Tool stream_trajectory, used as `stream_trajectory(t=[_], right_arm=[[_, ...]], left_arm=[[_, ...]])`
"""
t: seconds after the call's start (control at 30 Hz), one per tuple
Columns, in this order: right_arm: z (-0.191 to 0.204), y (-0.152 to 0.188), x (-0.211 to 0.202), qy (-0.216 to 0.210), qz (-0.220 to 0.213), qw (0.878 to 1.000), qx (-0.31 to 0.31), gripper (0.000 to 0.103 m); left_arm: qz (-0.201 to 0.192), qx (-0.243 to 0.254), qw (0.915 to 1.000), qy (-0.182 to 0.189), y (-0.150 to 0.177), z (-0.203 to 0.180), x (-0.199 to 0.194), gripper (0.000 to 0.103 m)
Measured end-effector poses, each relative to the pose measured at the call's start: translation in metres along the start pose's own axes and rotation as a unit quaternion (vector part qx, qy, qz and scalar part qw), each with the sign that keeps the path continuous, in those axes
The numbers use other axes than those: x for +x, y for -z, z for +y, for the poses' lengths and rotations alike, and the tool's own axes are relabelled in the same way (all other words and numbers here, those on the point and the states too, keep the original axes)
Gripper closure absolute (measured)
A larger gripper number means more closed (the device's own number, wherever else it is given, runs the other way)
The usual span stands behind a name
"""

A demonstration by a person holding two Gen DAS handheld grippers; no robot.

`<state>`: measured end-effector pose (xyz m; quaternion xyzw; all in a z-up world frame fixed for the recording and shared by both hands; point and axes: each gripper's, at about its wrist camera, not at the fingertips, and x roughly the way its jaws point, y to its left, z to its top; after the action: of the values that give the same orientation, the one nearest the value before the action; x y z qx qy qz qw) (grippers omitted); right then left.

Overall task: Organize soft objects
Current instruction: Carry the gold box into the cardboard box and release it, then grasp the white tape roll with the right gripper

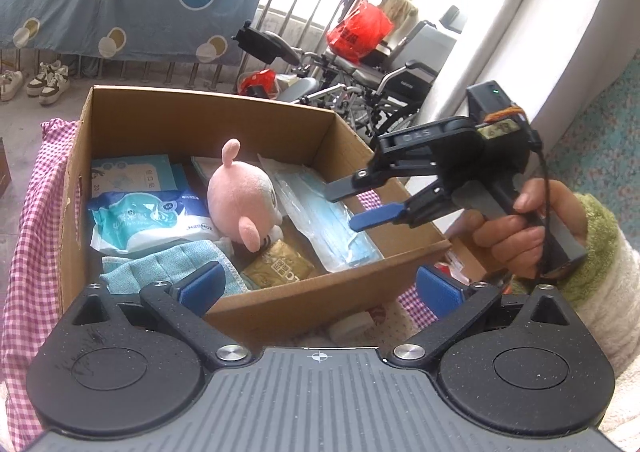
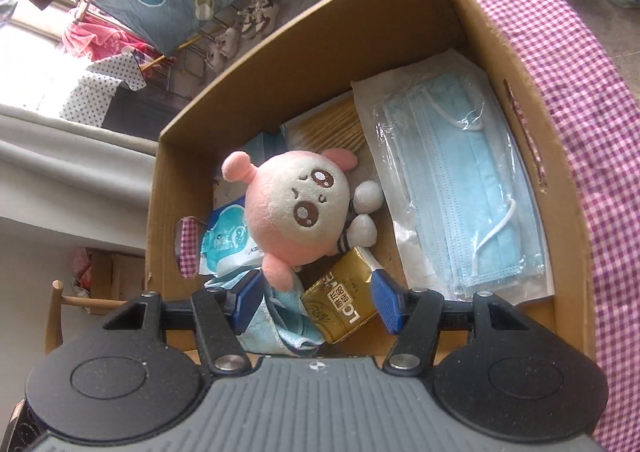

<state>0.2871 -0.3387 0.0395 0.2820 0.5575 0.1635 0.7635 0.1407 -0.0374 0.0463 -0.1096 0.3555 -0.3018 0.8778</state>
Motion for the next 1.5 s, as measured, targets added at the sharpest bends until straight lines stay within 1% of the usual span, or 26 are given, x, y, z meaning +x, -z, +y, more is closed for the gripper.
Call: stream_trajectory(t=[0.13,0.2,0.27,0.37,0.43,0.47,0.53,0.57,0.63,0.67,0.73,0.77,0.83,0.9,0.97,1.07,1.17,1.3,1.4,1.5], right_arm=[[-0.006,0.041,-0.052,-0.030,-0.053,0.998,-0.005,0.041],[-0.013,0.065,-0.074,-0.040,-0.076,0.996,-0.005,0.040],[-0.016,0.090,-0.086,-0.045,-0.095,0.994,-0.002,0.040],[-0.030,0.124,-0.088,-0.042,-0.113,0.993,0.009,0.040],[-0.040,0.139,-0.083,-0.035,-0.121,0.992,0.014,0.040],[-0.046,0.149,-0.079,-0.031,-0.127,0.991,0.019,0.040],[-0.054,0.157,-0.069,-0.029,-0.136,0.990,0.023,0.040],[-0.058,0.160,-0.063,-0.026,-0.138,0.990,0.024,0.041],[-0.061,0.160,-0.053,-0.016,-0.142,0.989,0.020,0.043],[-0.061,0.162,-0.048,-0.007,-0.148,0.989,0.008,0.045],[-0.060,0.163,-0.038,0.009,-0.153,0.988,-0.015,0.047],[-0.058,0.162,-0.033,0.016,-0.153,0.988,-0.026,0.050],[-0.056,0.160,-0.023,0.032,-0.156,0.986,-0.053,0.052],[-0.053,0.156,-0.015,0.048,-0.159,0.983,-0.083,0.054],[-0.052,0.152,-0.008,0.055,-0.159,0.980,-0.104,0.056],[-0.051,0.147,0.000,0.054,-0.147,0.979,-0.130,0.058],[-0.050,0.144,0.006,0.047,-0.135,0.978,-0.153,0.059],[-0.047,0.144,0.010,0.050,-0.133,0.972,-0.188,0.059],[-0.048,0.142,0.015,0.045,-0.128,0.971,-0.199,0.059],[-0.053,0.139,0.020,0.025,-0.123,0.972,-0.197,0.060]], left_arm=[[-0.004,-0.004,1.0000,-0.001,0.005,0.000,-0.011,0.001],[0.002,-0.009,1.0000,-0.002,0.007,0.001,-0.012,0.001],[0.016,-0.008,0.9998,-0.001,0.010,0.001,-0.011,0.001],[0.052,0.002,0.9987,-0.001,0.016,-0.004,0.001,0.001],[0.088,0.012,0.9961,0.000,0.025,-0.010,0.015,0.001],[0.098,0.014,0.9951,-0.002,0.030,-0.013,0.023,0.002],[0.116,0.019,0.9930,-0.003,0.037,-0.018,0.038,0.004],[0.122,0.022,0.9923,-0.007,0.041,-0.020,0.045,0.007],[0.128,0.032,0.9910,-0.023,0.045,-0.024,0.057,0.009],[0.129,0.036,0.9906,-0.028,0.045,-0.026,0.062,0.011],[0.119,0.052,0.9910,-0.036,0.046,-0.033,0.070,0.014],[0.114,0.062,0.9907,-0.038,0.047,-0.036,0.073,0.015],[0.111,0.084,0.9893,-0.043,0.048,-0.044,0.080,0.015],[0.108,0.109,0.9873,-0.041,0.049,-0.054,0.089,0.016],[0.111,0.123,0.9855,-0.036,0.050,-0.059,0.098,0.017],[0.125,0.132,0.9828,-0.031,0.051,-0.064,0.113,0.018],[0.139,0.129,0.9816,-0.025,0.052,-0.063,0.125,0.019],[0.155,0.122,0.9802,-0.016,0.054,-0.061,0.138,0.019],[0.165,0.123,0.9785,-0.012,0.057,-0.062,0.146,0.019],[0.170,0.123,0.9777,-0.007,0.060,-0.062,0.150,0.019]])
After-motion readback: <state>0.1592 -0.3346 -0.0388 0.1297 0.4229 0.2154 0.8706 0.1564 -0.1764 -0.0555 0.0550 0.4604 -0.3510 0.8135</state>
